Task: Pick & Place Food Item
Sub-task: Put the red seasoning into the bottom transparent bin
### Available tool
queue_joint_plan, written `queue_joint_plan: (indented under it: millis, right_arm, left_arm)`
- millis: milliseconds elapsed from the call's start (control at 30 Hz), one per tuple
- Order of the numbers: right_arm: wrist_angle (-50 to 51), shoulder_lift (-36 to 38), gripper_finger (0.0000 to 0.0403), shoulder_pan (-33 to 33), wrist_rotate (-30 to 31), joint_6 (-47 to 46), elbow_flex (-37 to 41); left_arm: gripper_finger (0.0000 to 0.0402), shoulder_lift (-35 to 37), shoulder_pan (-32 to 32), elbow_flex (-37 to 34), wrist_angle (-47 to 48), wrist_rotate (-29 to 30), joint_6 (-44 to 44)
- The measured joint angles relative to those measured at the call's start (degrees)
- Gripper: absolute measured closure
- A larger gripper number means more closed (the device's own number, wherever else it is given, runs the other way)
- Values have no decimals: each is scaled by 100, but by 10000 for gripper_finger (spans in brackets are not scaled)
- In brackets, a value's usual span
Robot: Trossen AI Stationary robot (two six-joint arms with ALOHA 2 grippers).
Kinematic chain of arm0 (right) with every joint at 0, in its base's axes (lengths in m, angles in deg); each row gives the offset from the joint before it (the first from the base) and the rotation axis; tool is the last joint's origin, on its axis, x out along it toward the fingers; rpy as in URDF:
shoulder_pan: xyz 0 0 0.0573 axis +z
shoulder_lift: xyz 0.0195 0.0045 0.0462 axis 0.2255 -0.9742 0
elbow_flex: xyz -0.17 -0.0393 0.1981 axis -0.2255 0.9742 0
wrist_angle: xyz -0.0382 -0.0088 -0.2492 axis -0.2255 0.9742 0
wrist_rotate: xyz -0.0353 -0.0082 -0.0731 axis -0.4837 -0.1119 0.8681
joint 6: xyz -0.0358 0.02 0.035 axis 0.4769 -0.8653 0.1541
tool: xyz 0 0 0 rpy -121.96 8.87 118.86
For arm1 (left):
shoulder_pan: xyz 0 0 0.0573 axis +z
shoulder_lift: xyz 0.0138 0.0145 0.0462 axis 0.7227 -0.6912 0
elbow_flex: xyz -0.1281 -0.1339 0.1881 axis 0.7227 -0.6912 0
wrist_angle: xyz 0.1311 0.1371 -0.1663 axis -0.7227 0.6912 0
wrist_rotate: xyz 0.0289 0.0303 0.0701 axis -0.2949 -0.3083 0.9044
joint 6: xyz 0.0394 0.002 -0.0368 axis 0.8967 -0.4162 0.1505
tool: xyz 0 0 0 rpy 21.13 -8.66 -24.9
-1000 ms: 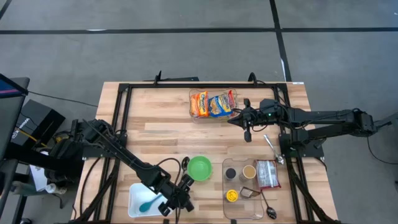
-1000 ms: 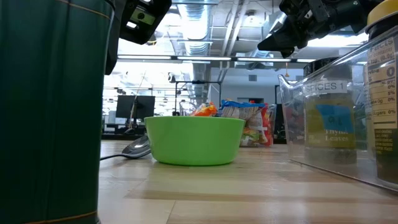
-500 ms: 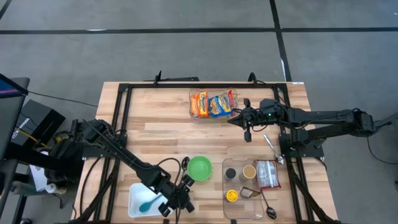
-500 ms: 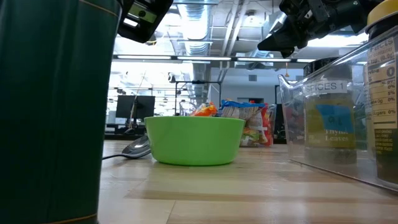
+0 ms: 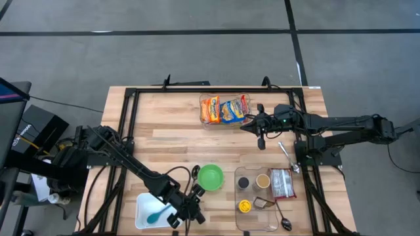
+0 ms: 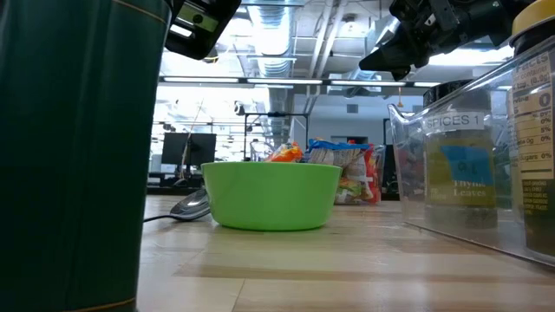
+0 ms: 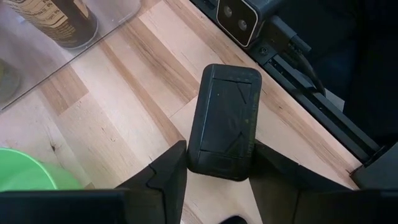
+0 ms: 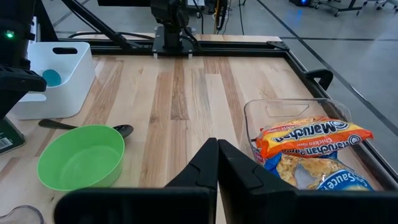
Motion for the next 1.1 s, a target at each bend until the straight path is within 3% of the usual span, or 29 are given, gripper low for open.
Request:
queue_joint_plan:
  millis: [567, 1100]
  right_arm:
    - [0, 0, 403, 0, -2, 2, 0]
    - [0, 0, 403, 0, -2, -2, 0]
  left_arm:
    - [261, 29, 0, -7, -290, 41, 21]
    - [262, 414, 212, -4, -279, 895, 1]
